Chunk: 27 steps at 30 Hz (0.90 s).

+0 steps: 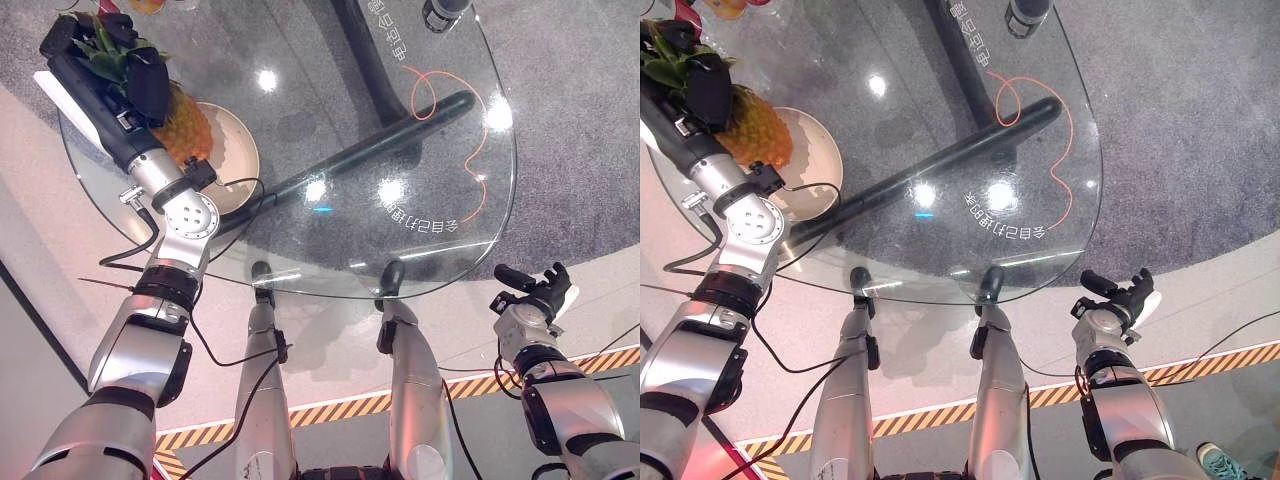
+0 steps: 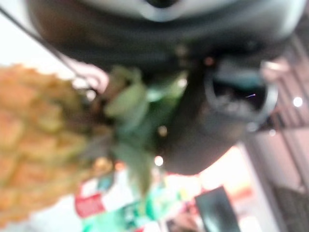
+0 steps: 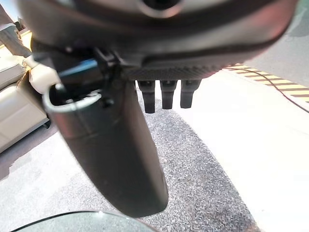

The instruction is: Pick up the fruit to the plate

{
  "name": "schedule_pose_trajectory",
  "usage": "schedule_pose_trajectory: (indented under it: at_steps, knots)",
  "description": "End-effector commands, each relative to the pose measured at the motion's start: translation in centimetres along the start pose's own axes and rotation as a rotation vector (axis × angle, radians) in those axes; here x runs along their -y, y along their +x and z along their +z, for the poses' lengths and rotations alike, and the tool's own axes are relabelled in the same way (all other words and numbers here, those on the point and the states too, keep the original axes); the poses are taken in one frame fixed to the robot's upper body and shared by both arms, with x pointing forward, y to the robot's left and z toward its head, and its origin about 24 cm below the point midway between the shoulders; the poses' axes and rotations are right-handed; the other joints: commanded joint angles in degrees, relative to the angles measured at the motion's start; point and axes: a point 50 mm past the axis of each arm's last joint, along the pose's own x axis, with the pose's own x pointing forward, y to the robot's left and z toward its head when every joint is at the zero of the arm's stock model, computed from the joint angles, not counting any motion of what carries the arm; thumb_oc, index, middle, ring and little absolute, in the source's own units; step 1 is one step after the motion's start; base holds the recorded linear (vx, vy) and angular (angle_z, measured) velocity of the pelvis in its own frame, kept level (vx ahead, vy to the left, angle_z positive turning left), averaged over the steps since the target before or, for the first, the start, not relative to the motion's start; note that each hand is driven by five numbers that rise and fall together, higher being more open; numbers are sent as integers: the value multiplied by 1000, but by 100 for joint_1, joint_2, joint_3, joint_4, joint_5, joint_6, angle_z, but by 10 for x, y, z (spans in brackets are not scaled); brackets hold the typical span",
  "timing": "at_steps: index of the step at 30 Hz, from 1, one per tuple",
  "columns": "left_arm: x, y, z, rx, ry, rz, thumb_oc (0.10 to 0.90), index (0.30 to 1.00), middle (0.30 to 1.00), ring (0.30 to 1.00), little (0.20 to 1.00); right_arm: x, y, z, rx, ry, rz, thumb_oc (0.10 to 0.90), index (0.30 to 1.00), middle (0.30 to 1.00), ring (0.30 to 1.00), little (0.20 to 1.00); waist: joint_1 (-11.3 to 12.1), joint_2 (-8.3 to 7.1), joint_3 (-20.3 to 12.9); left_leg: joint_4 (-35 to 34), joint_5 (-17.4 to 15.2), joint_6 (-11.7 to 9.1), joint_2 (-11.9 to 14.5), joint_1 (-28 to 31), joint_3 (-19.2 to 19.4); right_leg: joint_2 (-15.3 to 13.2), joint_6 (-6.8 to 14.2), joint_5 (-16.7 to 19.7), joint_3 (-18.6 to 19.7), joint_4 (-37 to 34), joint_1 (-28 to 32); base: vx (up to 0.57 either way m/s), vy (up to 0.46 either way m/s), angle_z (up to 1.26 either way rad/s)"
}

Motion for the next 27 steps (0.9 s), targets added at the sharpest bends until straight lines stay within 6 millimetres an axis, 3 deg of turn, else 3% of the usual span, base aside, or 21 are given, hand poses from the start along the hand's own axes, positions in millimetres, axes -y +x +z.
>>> schedule_pose_trajectory:
  at_steps: [1, 27]
  knots:
    - [6, 48, 55, 288, -146, 54, 100, 300, 300, 300, 200, 14, 4, 1, 33, 18, -64, 800, 900, 900, 900, 900, 91, -149, -157, 367, -358, 325, -47, -170, 8, 147, 140, 367, 261, -151, 151, 0, 0, 0]
    - [4, 45, 42, 229, -132, 30, 100, 300, 300, 300, 200, 10, 4, 5, 50, 22, -49, 800, 900, 900, 900, 900, 41, -203, -157, 385, -411, 310, -48, -205, 21, 181, 147, 349, 271, -194, 137, 0, 0, 0]
